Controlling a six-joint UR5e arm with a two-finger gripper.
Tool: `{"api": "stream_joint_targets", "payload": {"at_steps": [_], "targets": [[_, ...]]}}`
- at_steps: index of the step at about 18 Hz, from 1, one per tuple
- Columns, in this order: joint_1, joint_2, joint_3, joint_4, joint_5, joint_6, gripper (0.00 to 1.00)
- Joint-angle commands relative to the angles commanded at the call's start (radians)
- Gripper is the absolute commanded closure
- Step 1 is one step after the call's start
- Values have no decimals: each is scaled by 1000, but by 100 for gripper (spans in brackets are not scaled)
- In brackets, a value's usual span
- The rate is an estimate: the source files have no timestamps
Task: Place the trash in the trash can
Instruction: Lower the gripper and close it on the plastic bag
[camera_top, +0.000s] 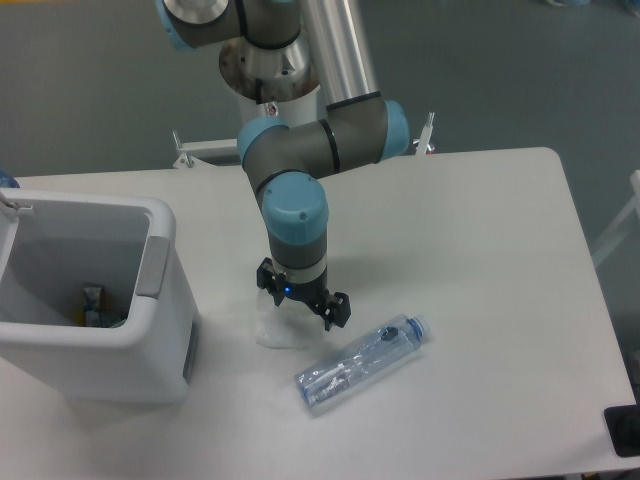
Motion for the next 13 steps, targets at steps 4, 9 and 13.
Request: {"api": "stream_joint_targets", "payload": {"at_steps": [4,9,13], "targets": [[0,-26,2,0,87,29,2],[2,-38,20,-5,91,31,71],[3,-32,28,-8,89,32,100]]}}
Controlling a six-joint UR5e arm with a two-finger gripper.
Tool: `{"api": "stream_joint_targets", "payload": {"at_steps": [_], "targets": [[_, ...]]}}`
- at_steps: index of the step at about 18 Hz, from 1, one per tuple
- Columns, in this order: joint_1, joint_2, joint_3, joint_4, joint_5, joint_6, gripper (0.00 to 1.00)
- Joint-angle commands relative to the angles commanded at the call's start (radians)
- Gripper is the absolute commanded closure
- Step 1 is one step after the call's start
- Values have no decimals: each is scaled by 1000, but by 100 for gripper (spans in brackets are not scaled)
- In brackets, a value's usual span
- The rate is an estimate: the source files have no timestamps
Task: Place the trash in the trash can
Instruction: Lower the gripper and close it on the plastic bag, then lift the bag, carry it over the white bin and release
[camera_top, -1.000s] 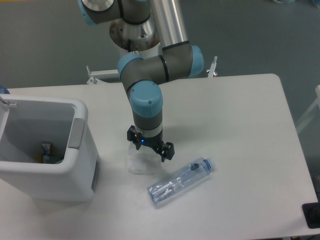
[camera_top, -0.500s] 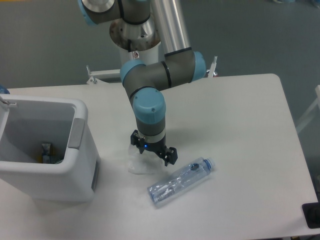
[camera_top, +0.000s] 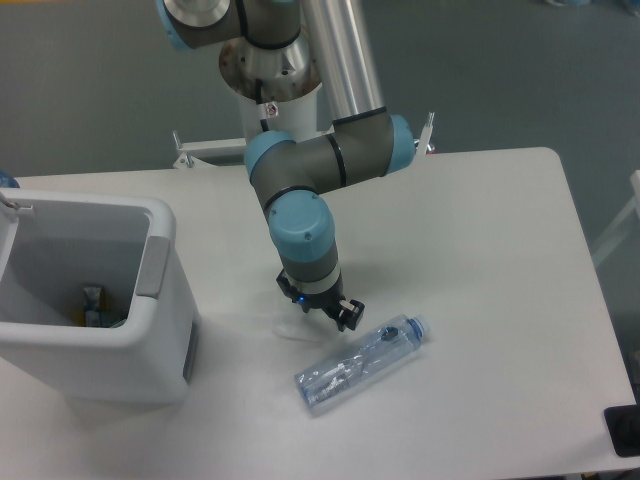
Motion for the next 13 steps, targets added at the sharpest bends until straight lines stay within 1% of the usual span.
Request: {"api": "stream_joint_targets", "payload": {"at_steps": [4,6,8,11,13], "targets": [[23,11,14,-8,-9,0,100],[28,32,23,-15,-27,0,100],[40,54,23,-20,-96,0,100],[74,81,35,-23,-228,-3,100],[95,103,57,-23,-313,-14,100]]}}
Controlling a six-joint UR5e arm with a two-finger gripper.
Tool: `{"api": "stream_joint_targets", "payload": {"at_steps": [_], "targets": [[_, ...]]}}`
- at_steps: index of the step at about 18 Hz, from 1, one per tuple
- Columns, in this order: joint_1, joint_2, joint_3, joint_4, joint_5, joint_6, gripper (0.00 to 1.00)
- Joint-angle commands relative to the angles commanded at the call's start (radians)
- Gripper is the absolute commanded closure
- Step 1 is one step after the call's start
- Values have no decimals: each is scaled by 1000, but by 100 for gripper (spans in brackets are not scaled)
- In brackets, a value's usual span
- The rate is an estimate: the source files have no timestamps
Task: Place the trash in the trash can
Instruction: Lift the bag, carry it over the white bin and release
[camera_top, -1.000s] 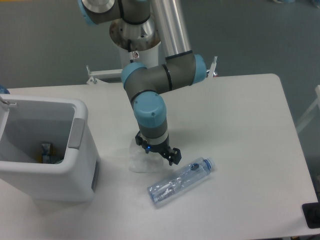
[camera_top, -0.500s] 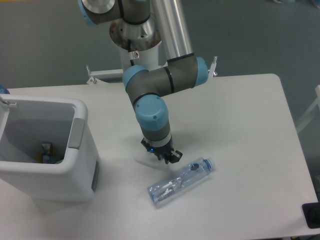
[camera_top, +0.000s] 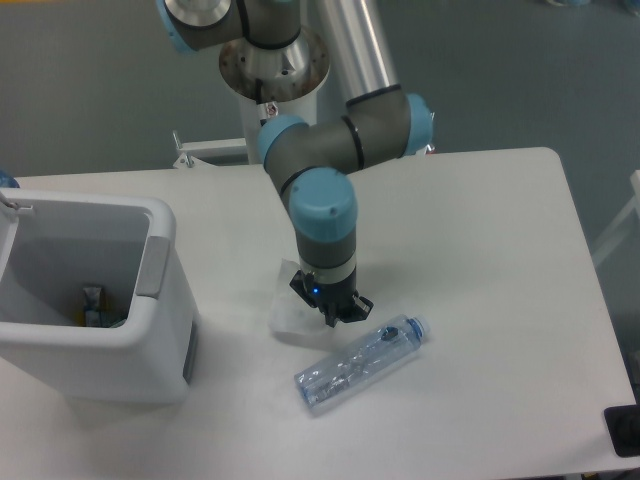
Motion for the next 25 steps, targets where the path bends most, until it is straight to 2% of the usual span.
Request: {"api": "stream_joint_targets", "payload": {"at_steps": [5,9,13,15,19,23,25], "targets": [[38,49,72,2,-198,-30,100],[48,61,193,5,-344,-152,100],[37,61,323,12,-437,-300,100],[25,63,362,14,-485,-345,100],[-44,95,350,14,-524,-385,100],[-141,112,286,15,-522,-394,100],[-165,147,234,17,-522,-393,100]]}}
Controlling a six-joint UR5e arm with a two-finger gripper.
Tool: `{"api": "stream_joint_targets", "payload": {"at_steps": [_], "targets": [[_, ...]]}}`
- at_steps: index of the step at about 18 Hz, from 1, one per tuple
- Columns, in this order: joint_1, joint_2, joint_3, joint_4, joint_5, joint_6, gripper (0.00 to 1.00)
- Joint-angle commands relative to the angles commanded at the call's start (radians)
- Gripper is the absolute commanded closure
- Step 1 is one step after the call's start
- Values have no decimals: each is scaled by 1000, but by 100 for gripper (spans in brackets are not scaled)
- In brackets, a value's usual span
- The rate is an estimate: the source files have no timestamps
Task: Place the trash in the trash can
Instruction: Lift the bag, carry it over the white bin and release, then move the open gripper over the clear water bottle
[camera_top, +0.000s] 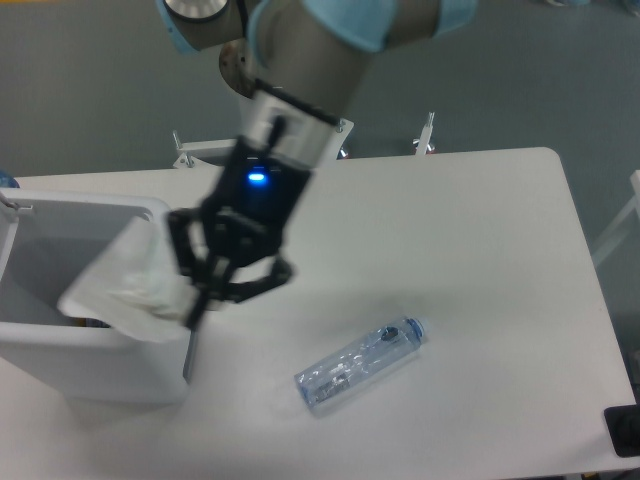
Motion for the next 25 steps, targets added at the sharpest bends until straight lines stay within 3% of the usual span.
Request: {"api": "stream_joint_targets", "payload": {"at_steps": [4,5,6,8,15,19,23,25], "targets": [[-15,49,-59,40,-2,6,100],[-20,49,-62,44,-2,8,89],[-23,45,-62,46,-2,8,69],[-23,28,-62,72,0,6,11],[-8,28,-100,72,6,8,5],[86,29,-115,72,11,12,5],[167,-13,-88,72,55,81,5],[182,-62,-65,72,74,135,5]]}}
